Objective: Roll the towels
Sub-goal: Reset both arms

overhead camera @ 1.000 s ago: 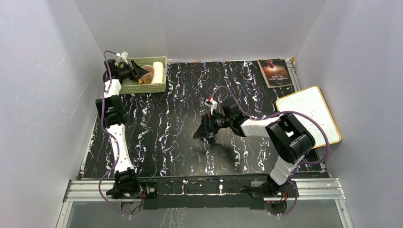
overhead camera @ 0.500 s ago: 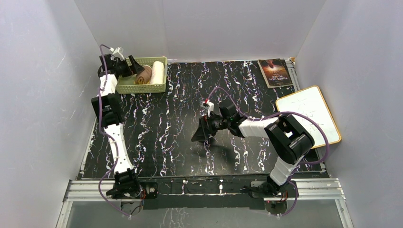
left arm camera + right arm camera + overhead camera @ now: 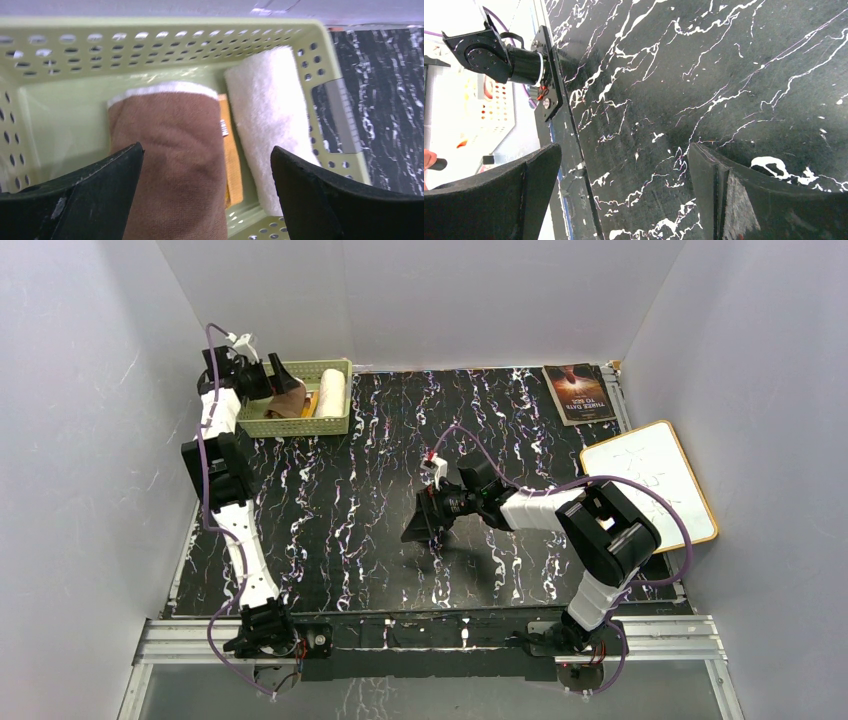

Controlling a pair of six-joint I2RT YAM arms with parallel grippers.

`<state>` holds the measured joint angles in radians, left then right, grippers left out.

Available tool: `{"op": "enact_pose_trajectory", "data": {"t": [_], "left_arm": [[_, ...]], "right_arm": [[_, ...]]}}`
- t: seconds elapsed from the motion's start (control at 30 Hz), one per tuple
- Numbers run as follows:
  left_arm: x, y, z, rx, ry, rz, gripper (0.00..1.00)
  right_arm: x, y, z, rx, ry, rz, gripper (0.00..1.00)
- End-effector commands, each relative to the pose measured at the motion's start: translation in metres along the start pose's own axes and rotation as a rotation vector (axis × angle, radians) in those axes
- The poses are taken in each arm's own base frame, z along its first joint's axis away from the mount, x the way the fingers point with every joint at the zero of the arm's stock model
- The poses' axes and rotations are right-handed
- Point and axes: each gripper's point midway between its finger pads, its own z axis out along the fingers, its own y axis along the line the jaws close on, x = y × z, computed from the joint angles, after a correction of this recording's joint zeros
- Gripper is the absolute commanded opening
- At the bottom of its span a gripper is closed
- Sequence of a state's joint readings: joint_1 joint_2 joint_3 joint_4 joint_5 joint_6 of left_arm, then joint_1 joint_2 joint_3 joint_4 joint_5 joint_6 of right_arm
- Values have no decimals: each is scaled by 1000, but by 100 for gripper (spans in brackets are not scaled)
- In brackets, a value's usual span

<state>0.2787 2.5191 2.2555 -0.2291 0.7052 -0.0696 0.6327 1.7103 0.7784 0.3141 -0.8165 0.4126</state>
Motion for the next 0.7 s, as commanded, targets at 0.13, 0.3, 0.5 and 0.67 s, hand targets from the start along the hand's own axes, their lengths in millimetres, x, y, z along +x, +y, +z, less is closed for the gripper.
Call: {"op": "enact_pose_trajectory", "data": {"t": [0.13,0.3,0.5,0.67], "left_arm": [[4,37,-29,-289,43,41,98],[3,36,-34,-298,55,49,83],[13,21,-33,-277,49,-31,62],[22,6,-22,-311,14,-85,51]], "right_arm": [[-15,13,-1,-24,-35,-90,98],[-14,14,-1,-28,-39,-92,98],[-14,17,-2,-37,-50,-96,98],[-14,19,-4,-38,-57,-97,98]]}}
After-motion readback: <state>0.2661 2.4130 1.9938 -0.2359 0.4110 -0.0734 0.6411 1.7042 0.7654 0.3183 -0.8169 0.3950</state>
